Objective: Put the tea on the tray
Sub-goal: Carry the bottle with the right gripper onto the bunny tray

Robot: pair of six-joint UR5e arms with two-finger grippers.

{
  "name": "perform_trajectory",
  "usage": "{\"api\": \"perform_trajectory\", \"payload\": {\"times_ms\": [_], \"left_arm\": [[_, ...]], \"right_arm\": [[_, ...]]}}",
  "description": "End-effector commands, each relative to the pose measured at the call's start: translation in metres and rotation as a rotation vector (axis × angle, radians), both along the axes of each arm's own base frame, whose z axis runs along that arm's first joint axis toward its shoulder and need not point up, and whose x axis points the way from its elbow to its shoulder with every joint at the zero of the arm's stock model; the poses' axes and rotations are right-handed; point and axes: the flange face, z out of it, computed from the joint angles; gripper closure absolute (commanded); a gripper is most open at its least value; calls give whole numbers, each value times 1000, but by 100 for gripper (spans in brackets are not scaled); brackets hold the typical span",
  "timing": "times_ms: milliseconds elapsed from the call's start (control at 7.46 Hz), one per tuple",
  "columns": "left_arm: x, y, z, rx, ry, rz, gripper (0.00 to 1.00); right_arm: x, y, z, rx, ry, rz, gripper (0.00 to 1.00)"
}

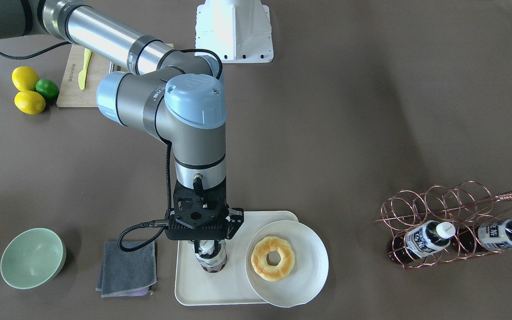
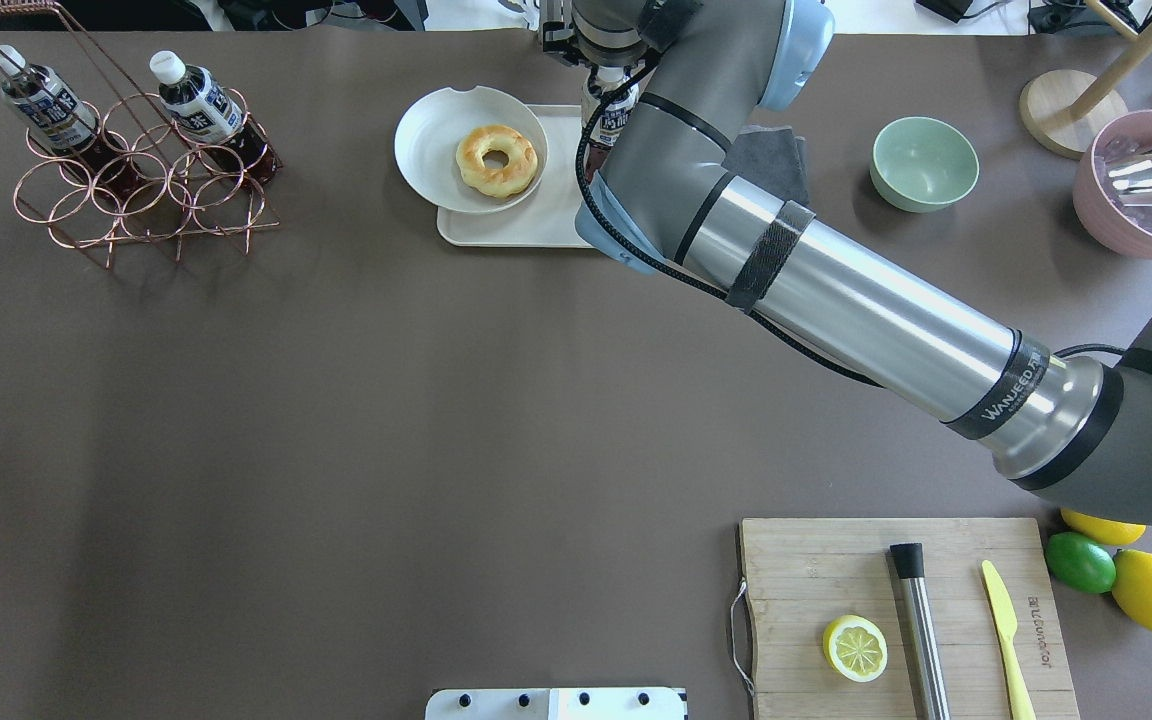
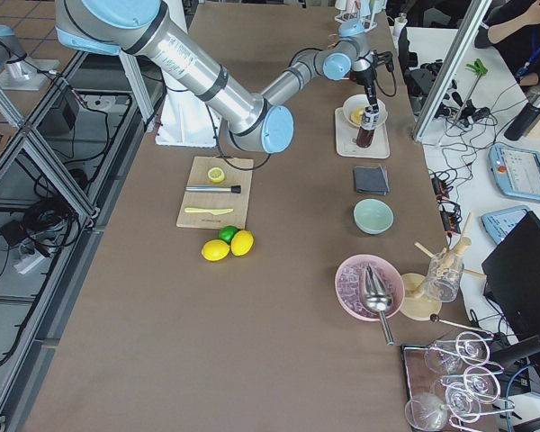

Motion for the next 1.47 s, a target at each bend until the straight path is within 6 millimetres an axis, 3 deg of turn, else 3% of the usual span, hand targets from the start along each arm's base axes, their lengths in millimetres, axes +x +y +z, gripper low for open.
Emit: {"api": "perform_trajectory", "payload": {"times_ms": [0,268,402,536,670,804,1072,1340], "left_arm": [[0,0,-1,2,0,1,1],[0,0,0,1,0,1,1],[0,0,0,2,-1,2,1],[0,-1,-1,2,0,1,1],[0,-1,-2,6,1,2,1],[1,2,-2,4,12,11,1],[-6,5,-1,1,13,-4,1],[-6,5,-1,2,12,-5,1]], "right_arm": [[-8,8,11,28,-38,5,0],[28,-7,-3,6,-94,-12,0],[63,-16,-15,-37,-148,-49,0],[107,-12,-35,-90,-170,-77,0],[137,11,-37,-113,-160,-78,0],[175,33,-13,-117,-138,-73,0],[247,125,90,-105,-108,-97,0],[283,164,188,-177,-17,-121,0]]}}
